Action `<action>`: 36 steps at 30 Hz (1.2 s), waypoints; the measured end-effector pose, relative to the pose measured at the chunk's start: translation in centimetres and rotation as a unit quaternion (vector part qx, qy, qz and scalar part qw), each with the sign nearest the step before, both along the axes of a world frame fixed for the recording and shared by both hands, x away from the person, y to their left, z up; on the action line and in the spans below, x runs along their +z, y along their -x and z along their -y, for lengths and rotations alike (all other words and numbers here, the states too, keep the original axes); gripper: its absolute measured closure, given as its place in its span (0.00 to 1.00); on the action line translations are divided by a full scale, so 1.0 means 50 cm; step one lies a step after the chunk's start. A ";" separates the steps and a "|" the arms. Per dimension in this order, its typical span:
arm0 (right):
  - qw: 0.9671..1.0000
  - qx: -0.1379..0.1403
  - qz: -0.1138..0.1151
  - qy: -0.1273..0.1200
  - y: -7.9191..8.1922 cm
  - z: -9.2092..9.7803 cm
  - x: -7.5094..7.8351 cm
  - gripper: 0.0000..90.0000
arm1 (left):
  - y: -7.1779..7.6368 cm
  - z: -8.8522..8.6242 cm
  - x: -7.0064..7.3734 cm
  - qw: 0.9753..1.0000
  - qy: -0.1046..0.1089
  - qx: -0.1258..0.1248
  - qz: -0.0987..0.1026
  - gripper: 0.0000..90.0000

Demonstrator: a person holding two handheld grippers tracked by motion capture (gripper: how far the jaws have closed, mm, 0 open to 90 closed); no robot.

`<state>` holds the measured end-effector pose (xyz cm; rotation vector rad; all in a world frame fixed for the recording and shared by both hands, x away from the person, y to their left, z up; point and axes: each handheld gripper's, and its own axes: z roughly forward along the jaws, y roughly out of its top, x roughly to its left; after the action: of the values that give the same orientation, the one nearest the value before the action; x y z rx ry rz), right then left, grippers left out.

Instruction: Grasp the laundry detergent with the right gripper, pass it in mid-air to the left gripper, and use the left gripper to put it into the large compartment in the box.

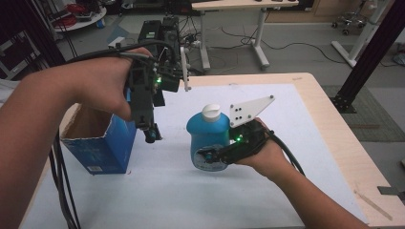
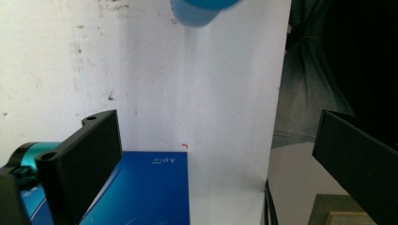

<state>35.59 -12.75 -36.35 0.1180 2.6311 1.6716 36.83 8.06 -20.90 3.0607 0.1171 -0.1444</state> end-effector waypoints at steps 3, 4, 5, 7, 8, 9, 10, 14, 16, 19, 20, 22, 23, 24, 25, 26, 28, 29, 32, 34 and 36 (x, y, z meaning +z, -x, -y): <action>1.000 0.013 0.001 -0.001 0.004 -0.012 0.006 0.52 | 0.002 0.009 -0.002 1.000 0.000 -0.004 0.002 0.02; 1.000 0.016 0.003 -0.001 0.005 -0.016 0.008 0.52 | 0.003 0.011 -0.003 1.000 0.000 -0.005 0.003 0.02; 1.000 0.019 0.002 -0.002 0.007 -0.021 0.009 0.52 | 0.003 0.013 -0.004 1.000 0.000 -0.007 0.004 0.02; 1.000 0.026 0.001 -0.001 0.009 -0.030 0.011 0.52 | 0.004 0.017 -0.006 1.000 0.000 -0.007 0.006 0.02; 1.000 0.029 0.000 -0.001 0.010 -0.035 0.012 0.52 | 0.004 0.019 -0.007 1.000 -0.001 -0.007 0.007 0.02; 0.999 0.032 0.001 0.000 0.011 -0.040 0.013 0.52 | 0.005 0.020 -0.008 1.000 -0.002 -0.006 0.008 0.02; 0.999 0.034 0.000 0.000 0.011 -0.045 0.014 0.52 | 0.005 0.022 -0.008 1.000 -0.002 -0.008 0.008 0.02; 0.999 0.044 -0.001 -0.003 0.014 -0.066 0.016 0.52 | 0.005 0.030 -0.010 1.000 -0.002 -0.008 0.011 0.02; 0.999 0.047 -0.002 -0.005 0.015 -0.076 0.017 0.52 | 0.007 0.035 -0.011 1.000 0.000 -0.009 0.012 0.02; 0.999 0.050 -0.003 -0.010 0.016 -0.086 0.019 0.52 | 0.007 0.038 -0.012 1.000 0.000 -0.012 0.013 0.02; 0.998 0.055 -0.004 -0.011 0.016 -0.093 0.021 0.52 | 0.008 0.040 -0.013 1.000 -0.001 -0.012 0.012 0.02; 0.998 0.054 -0.003 -0.011 0.017 -0.095 0.022 0.52 | 0.008 0.041 -0.013 1.000 -0.003 -0.014 0.012 0.02; 0.998 0.056 -0.003 -0.010 0.015 -0.101 0.022 0.52 | 0.008 0.042 -0.013 1.000 -0.002 -0.015 0.012 0.02; 0.998 0.054 -0.005 -0.010 0.015 -0.102 0.022 0.52 | 0.008 0.042 -0.013 1.000 -0.001 -0.014 0.012 0.02; 0.998 0.054 -0.005 -0.010 0.015 -0.102 0.022 0.52 | 0.008 0.043 -0.013 1.000 -0.001 -0.015 0.014 0.02; 0.998 0.055 -0.005 -0.010 0.013 -0.106 0.023 0.52 | 0.009 0.043 -0.013 1.000 0.001 -0.014 0.013 0.02; 0.999 0.052 -0.008 -0.010 0.011 -0.109 0.024 0.52 | 0.008 0.045 -0.012 1.000 0.000 -0.016 0.015 0.02; 0.998 0.054 -0.006 -0.012 0.010 -0.110 0.026 0.52 | 0.008 0.045 -0.012 1.000 0.000 -0.016 0.015 0.02; 0.999 0.052 -0.008 -0.013 0.009 -0.116 0.030 0.52 | 0.009 0.048 -0.015 1.000 -0.002 -0.019 0.015 0.02; 0.999 0.051 -0.008 -0.015 0.008 -0.120 0.032 0.52 | 0.010 0.050 -0.016 1.000 0.000 -0.019 0.015 0.02; 0.998 0.052 -0.012 -0.016 0.008 -0.124 0.033 0.52 | 0.010 0.052 -0.016 1.000 -0.001 -0.021 0.014 0.02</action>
<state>35.20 -6.54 -34.71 0.0006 2.6723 1.7538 36.34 5.48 -21.71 3.0676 0.0524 -0.1025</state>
